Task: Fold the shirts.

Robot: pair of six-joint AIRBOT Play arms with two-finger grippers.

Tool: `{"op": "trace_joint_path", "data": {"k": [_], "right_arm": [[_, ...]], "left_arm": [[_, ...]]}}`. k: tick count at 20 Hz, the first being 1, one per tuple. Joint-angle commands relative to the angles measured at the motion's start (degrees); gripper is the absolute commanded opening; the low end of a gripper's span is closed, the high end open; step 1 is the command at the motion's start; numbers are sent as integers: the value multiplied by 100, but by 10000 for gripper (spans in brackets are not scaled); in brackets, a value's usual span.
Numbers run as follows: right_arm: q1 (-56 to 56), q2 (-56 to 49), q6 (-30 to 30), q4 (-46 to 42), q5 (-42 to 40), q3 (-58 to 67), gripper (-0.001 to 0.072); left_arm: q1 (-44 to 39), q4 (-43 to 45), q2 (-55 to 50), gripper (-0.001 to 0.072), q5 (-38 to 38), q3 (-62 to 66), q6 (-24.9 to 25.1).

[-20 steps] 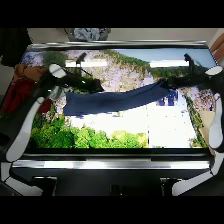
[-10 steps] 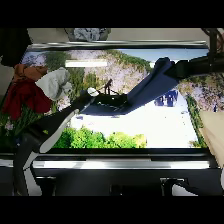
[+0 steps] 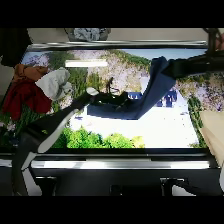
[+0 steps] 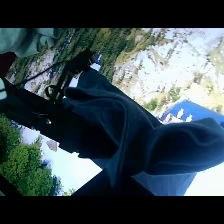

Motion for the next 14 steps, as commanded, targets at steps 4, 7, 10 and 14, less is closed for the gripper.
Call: {"op": "trace_joint_path", "data": {"k": [4,7,10,14], "right_arm": [[1864,-1285,245,127,-2072,-2,41],[2623,-2059,560,188,-2476,-2,42],[3136,-2710,863,238,-2885,-2,619],[2990,-2625,745,72,-2680,0,708]], "left_arm": [[2009,3108,2339,31,-1075,-2,-361],[3067,3108,3377,31,-1147,-2,-361],[3685,3110,4175,32,-1185,-2,-354],[3891,3112,4712,32,-1187,-2,-334]]}}
